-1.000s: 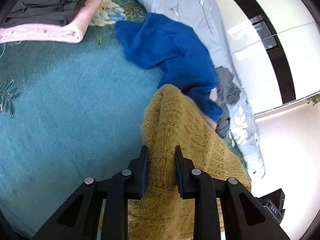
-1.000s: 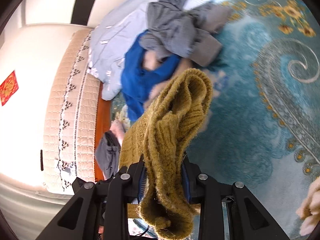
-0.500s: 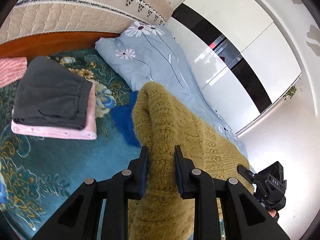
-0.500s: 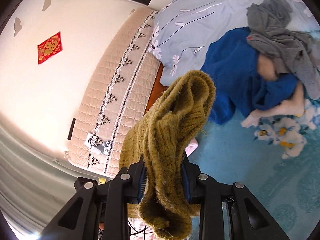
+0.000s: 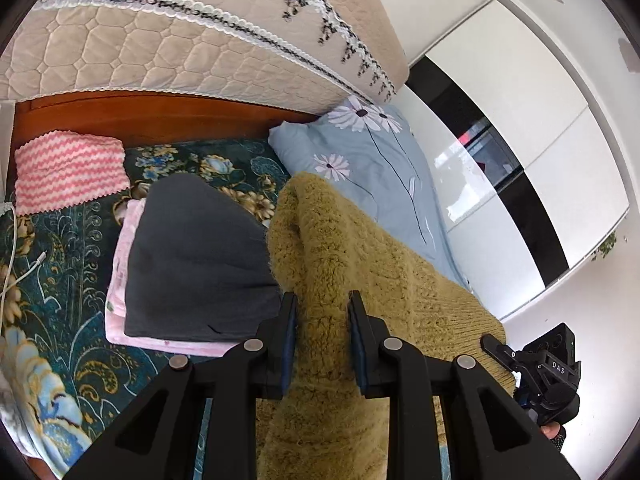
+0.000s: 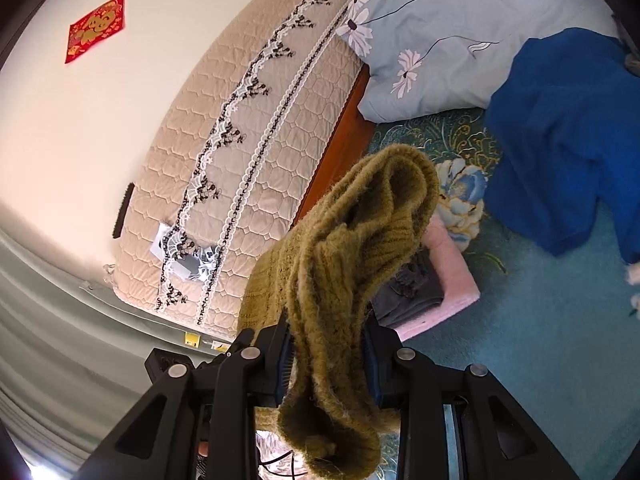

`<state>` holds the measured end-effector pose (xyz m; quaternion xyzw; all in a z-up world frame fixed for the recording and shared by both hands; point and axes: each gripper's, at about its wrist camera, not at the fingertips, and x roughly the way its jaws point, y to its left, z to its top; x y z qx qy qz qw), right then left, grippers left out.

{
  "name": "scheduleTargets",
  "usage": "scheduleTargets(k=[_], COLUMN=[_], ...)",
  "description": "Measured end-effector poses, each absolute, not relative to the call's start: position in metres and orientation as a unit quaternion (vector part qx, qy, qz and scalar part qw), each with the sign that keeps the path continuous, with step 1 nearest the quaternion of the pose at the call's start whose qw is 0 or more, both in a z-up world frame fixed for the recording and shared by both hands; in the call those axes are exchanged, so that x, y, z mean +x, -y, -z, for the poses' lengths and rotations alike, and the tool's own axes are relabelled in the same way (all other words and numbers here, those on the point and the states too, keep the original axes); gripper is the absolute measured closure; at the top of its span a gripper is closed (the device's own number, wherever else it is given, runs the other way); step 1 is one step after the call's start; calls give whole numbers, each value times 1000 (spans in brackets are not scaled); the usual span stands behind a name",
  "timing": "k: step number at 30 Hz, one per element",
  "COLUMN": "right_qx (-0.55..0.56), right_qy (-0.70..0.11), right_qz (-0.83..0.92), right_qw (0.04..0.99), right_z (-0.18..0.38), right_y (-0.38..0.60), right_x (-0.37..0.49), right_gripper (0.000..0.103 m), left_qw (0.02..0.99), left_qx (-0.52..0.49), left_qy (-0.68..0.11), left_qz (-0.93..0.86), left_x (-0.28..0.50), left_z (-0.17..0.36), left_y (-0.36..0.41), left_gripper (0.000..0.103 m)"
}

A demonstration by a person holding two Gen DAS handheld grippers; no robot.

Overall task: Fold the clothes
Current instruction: 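Lift the folded sweater with both grippers and carry it toward the folded stack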

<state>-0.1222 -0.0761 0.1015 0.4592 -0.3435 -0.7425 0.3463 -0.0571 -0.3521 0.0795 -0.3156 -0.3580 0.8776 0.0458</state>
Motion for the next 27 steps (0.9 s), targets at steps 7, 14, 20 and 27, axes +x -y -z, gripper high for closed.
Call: scheduleTargets(k=[7, 14, 20, 27], right_qx=[473, 477, 487, 523], right_qy=[294, 267, 252, 265], right_qz=[739, 736, 741, 740], right_qw=[379, 400, 387, 329], right_z=[-96, -74, -40, 26], right_y=[156, 208, 221, 213], right_x=[-169, -196, -215, -235], right_gripper=[71, 71, 72, 72], left_qw=[14, -3, -14, -46], left_qx=[-286, -260, -286, -305], left_qy=[383, 407, 424, 419], left_qz=[-878, -876, -859, -854], left_x=[-73, -82, -99, -110], left_z=[-53, -23, 16, 40], left_y=[419, 450, 463, 464], left_gripper=[78, 78, 78, 77])
